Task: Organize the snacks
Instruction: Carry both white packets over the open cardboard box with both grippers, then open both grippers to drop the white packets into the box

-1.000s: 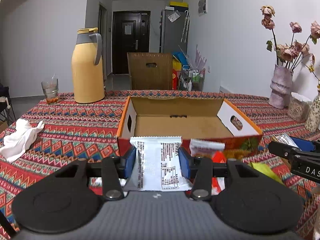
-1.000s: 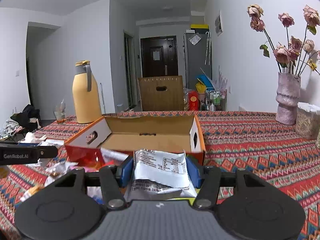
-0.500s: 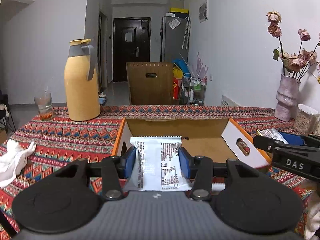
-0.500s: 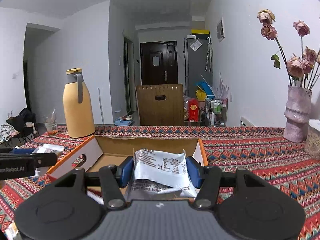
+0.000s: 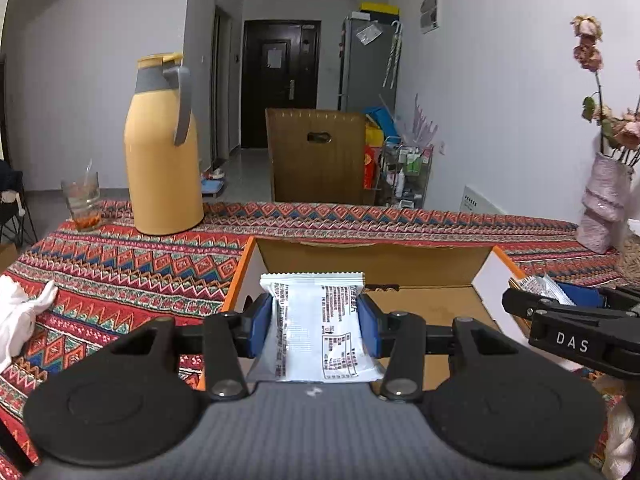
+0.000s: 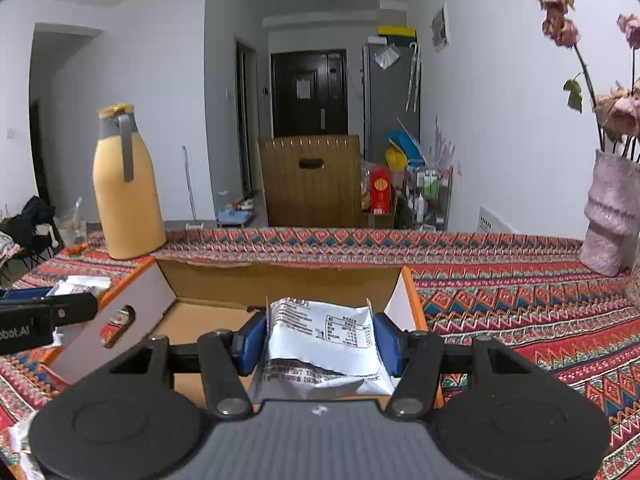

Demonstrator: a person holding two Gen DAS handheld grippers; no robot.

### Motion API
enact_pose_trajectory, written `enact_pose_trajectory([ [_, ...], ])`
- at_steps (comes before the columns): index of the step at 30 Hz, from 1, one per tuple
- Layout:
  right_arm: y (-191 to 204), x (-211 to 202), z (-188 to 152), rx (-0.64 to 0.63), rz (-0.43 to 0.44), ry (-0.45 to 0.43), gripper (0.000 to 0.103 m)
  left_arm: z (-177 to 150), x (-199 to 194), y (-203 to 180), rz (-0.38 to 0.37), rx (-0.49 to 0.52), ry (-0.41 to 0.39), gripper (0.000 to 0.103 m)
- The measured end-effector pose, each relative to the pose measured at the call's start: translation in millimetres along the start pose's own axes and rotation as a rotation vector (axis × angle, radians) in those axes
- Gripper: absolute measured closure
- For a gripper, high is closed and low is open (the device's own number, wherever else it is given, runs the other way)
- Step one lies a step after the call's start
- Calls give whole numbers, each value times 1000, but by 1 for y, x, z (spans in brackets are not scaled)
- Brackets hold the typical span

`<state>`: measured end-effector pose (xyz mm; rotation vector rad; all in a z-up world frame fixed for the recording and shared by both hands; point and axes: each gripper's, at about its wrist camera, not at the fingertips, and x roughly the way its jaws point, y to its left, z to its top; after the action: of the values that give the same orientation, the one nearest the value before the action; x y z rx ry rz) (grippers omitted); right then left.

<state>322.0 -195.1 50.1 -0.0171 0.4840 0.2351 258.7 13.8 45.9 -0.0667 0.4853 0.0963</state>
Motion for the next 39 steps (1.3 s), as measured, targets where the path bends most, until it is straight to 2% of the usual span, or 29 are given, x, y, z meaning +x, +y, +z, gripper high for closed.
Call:
enact_pose_trajectory([
  [8, -4, 17, -11, 16, -1, 33, 46, -8, 28, 9, 20, -18, 36, 56],
  [11, -5, 21, -13, 18, -2, 43, 41, -12, 32, 9, 15, -13, 46, 55],
  [13, -6, 20, -12, 23, 0, 43, 39, -13, 31, 10, 14, -12, 42, 48],
  [14, -7, 20, -12, 29, 3, 44, 34, -13, 30, 10, 7, -15, 36, 38],
  [15, -8, 19, -12, 35, 2, 40, 26, -13, 29, 11, 1, -19, 26, 24],
  [17, -9, 17, -12, 40, -7, 30, 14, -14, 24, 12, 8, -22, 0, 6],
  [18, -9, 16, -12, 43, -9, 26, 9, -13, 22, 12, 16, -23, -13, 1],
  [21, -11, 15, -13, 54, -14, 21, 0, -13, 18, 12, 10, -25, -29, 0],
  [32, -14, 10, -14, 61, -29, 22, 0, -12, 12, 10, 6, -27, -43, 0],
  [39, -9, -13, -8, 43, -37, -12, 0, -9, -1, 6, 7, -18, -59, 0],
])
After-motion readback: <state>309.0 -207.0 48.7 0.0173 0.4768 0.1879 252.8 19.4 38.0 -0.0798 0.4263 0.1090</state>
